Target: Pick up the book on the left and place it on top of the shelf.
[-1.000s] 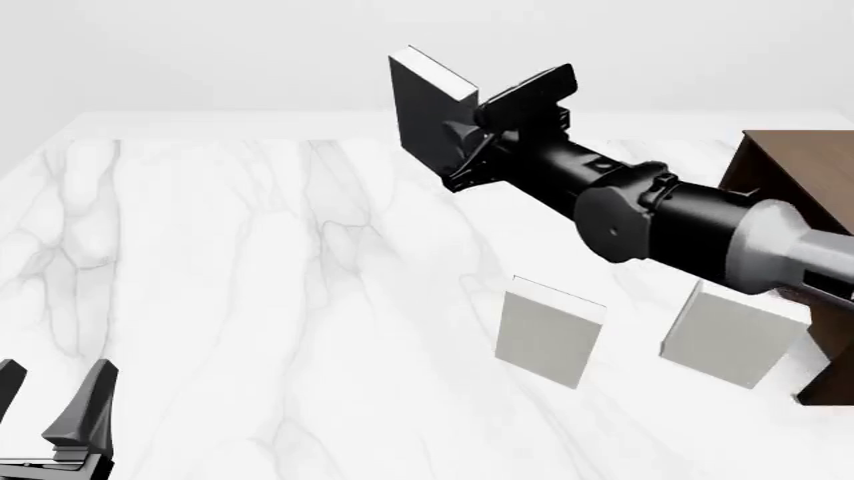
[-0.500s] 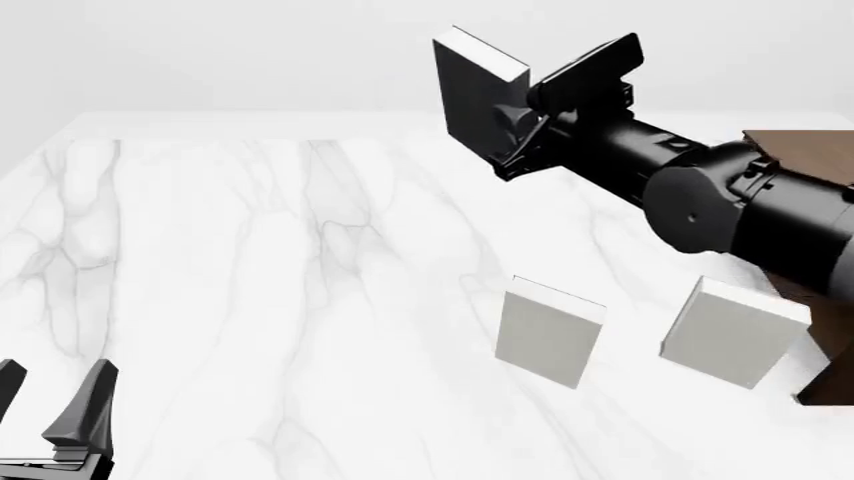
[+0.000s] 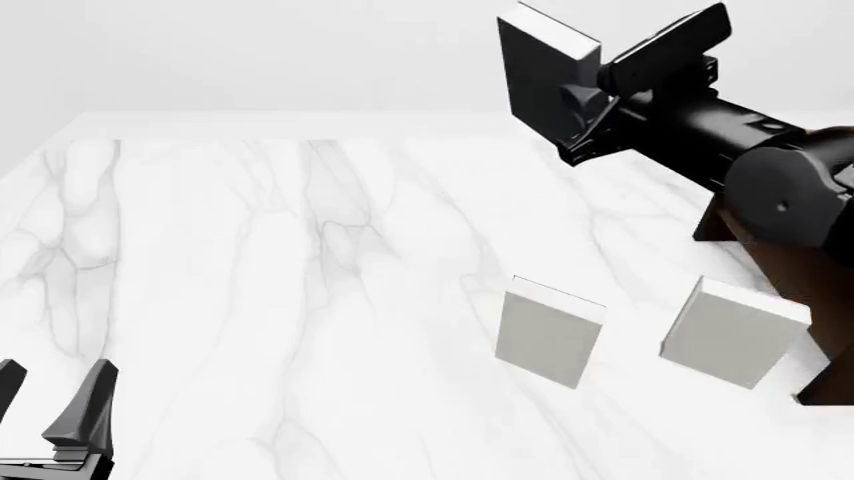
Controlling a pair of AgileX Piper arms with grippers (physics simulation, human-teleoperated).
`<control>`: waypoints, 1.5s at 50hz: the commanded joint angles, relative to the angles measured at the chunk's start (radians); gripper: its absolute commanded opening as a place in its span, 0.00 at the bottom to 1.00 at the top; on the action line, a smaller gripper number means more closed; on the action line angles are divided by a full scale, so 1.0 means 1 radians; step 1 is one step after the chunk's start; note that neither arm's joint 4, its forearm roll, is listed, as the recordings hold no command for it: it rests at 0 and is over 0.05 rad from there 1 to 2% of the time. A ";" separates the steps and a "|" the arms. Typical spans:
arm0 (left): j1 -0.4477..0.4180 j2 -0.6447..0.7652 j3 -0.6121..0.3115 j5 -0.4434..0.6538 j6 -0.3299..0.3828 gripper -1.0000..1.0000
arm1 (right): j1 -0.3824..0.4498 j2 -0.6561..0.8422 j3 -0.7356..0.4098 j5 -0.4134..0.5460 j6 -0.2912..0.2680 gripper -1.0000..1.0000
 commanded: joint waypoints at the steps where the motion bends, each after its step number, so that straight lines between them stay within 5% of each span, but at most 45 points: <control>1: 0.000 0.000 0.000 0.000 0.000 1.00 | -0.059 -0.057 0.002 0.021 -0.017 0.00; 35: 0.000 0.000 0.000 0.000 0.000 1.00 | -0.199 -0.184 0.058 0.058 -0.081 0.00; 45: 0.000 0.000 0.000 0.000 0.000 1.00 | -0.253 -0.285 0.063 0.148 -0.106 0.00; 75: 0.000 0.000 0.000 0.000 0.000 1.00 | -0.374 -0.290 0.091 0.135 -0.161 0.00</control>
